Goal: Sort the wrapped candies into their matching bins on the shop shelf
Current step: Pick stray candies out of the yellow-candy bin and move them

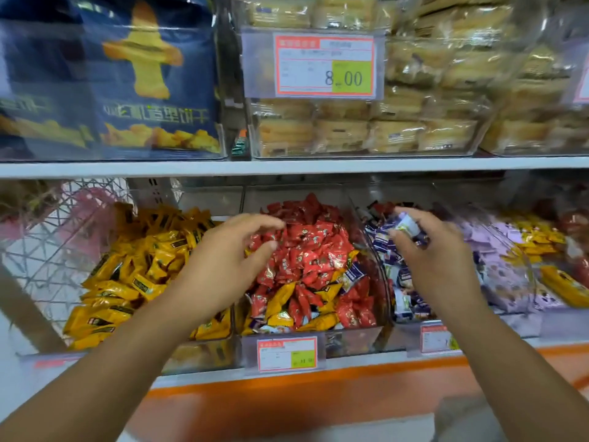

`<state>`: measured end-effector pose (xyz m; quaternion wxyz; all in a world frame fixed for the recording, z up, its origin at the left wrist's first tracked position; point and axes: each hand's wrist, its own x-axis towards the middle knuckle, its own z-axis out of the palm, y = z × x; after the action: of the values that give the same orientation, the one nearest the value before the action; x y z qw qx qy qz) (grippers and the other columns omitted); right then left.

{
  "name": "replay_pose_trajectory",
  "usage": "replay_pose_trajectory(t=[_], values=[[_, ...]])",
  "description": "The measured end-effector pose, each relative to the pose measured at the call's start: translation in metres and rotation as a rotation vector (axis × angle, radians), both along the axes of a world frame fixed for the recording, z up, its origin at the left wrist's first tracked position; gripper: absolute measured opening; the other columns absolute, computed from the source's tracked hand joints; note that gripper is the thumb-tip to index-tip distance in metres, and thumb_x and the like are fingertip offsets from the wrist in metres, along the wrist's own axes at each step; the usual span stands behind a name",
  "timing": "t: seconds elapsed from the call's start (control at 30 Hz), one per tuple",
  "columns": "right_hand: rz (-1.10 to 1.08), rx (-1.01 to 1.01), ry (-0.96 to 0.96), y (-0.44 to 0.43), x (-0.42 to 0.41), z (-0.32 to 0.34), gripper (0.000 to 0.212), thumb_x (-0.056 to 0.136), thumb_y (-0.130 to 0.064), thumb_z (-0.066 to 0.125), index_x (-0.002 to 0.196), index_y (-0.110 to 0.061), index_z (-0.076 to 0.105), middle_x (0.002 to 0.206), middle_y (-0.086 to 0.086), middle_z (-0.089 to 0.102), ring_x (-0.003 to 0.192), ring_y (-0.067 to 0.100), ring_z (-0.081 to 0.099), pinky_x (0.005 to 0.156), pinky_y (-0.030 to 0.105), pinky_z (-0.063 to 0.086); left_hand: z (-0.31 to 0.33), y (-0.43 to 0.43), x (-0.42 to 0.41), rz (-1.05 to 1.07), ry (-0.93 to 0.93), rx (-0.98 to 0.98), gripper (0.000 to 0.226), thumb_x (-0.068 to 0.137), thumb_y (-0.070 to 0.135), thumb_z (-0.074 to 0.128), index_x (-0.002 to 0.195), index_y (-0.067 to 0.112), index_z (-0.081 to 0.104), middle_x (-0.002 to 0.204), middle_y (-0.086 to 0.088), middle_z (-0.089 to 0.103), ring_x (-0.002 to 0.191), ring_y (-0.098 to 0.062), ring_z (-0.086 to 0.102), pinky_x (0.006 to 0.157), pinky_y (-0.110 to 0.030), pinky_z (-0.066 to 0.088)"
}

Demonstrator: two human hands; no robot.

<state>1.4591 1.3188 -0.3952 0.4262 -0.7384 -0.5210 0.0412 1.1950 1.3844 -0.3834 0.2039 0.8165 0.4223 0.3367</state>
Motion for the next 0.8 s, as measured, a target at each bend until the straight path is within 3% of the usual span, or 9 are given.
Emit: replay_pose_trajectory(t=[0.1, 0.2, 0.33, 0.4, 0.47, 0.57, 0.67, 0.73, 0.8], values=[[-0.143, -0.016, -0.233, 0.002, -0.002, 0.007, 0.046, 0.09, -0.026, 0.066, 0.134, -0.019, 0.055, 0.127, 0.012, 0.056, 0.121, 0.03, 0.038, 0.099, 0.041, 0.033, -0.019, 0.001, -0.033, 0.048, 0.154, 0.07, 0.032, 0.091, 0.037, 0.059, 0.123, 0.035, 0.06, 0.128, 0.019, 0.053, 0.122, -0.001, 0.047, 0.105, -0.022, 0.034], [0.137, 0.066, -0.498, 0.002, -0.022, 0.003, 0.029, 0.081, -0.022, 0.075, 0.11, -0.025, 0.071, 0.113, -0.002, 0.067, 0.118, 0.024, 0.044, 0.1, 0.031, 0.028, -0.035, -0.005, -0.05, 0.027, 0.161, -0.018, 0.055, 0.085, 0.058, 0.044, 0.136, 0.038, 0.048, 0.143, 0.023, 0.036, 0.133, 0.005, 0.031, 0.107, -0.017, 0.024], [0.299, -0.442, -0.63, 0.001, -0.035, -0.016, 0.043, 0.089, -0.032, 0.066, 0.13, -0.04, 0.056, 0.146, -0.019, 0.041, 0.147, 0.021, 0.009, 0.12, 0.049, -0.001, -0.045, -0.012, -0.055, -0.013, 0.17, -0.083, 0.067, 0.084, 0.063, 0.039, 0.147, 0.044, 0.028, 0.148, 0.027, 0.024, 0.136, 0.009, 0.02, 0.106, -0.014, 0.018], [0.27, -0.408, -0.607, 0.002, -0.033, -0.018, 0.034, 0.089, -0.03, 0.067, 0.121, -0.038, 0.063, 0.14, -0.018, 0.049, 0.147, 0.018, 0.011, 0.118, 0.045, -0.006, -0.047, -0.013, -0.057, -0.025, 0.169, -0.11, 0.067, 0.084, 0.063, 0.04, 0.148, 0.047, 0.024, 0.149, 0.026, 0.024, 0.138, 0.006, 0.02, 0.109, -0.018, 0.02], [0.26, -0.299, -0.569, 0.002, -0.035, -0.02, 0.026, 0.085, -0.03, 0.071, 0.111, -0.034, 0.07, 0.132, -0.016, 0.057, 0.145, 0.018, 0.019, 0.119, 0.044, -0.001, -0.048, -0.014, -0.058, -0.034, 0.159, -0.138, 0.068, 0.084, 0.065, 0.039, 0.147, 0.049, 0.021, 0.151, 0.025, 0.024, 0.139, 0.004, 0.02, 0.111, -0.022, 0.022], [0.283, -0.219, -0.525, 0.002, -0.031, -0.026, 0.031, 0.083, -0.029, 0.074, 0.114, -0.028, 0.071, 0.135, -0.009, 0.056, 0.142, 0.023, 0.028, 0.118, 0.051, 0.013, -0.049, -0.015, -0.057, -0.031, 0.152, -0.152, 0.069, 0.083, 0.066, 0.037, 0.147, 0.05, 0.02, 0.154, 0.022, 0.024, 0.143, -0.002, 0.02, 0.113, -0.027, 0.024], [0.257, -0.031, -0.363, -0.001, -0.028, -0.019, 0.032, 0.088, -0.021, 0.068, 0.12, -0.021, 0.068, 0.132, -0.005, 0.058, 0.133, 0.021, 0.042, 0.113, 0.037, 0.026, -0.048, -0.015, -0.056, -0.03, 0.147, -0.159, 0.07, 0.081, 0.068, 0.036, 0.147, 0.051, 0.02, 0.154, 0.021, 0.024, 0.144, -0.003, 0.019, 0.116, -0.031, 0.024], [0.122, 0.073, -0.297, -0.002, -0.022, -0.011, 0.032, 0.093, -0.019, 0.061, 0.125, -0.017, 0.064, 0.125, -0.004, 0.059, 0.125, 0.021, 0.047, 0.105, 0.032, 0.032, -0.046, -0.015, -0.057, -0.043, 0.142, -0.157, 0.069, 0.082, 0.067, 0.036, 0.147, 0.051, 0.02, 0.151, 0.026, 0.023, 0.14, 0.004, 0.018, 0.114, -0.025, 0.022], [-0.056, 0.015, -0.322, 0.0, -0.01, -0.007, 0.039, 0.096, -0.021, 0.055, 0.134, -0.012, 0.056, 0.131, 0.009, 0.058, 0.124, 0.03, 0.045, 0.102, 0.04, 0.035, -0.046, -0.012, -0.061, -0.046, 0.146, -0.143, 0.068, 0.082, 0.067, 0.036, 0.147, 0.051, 0.02, 0.146, 0.029, 0.023, 0.136, 0.01, 0.015, 0.111, -0.021, 0.018]])
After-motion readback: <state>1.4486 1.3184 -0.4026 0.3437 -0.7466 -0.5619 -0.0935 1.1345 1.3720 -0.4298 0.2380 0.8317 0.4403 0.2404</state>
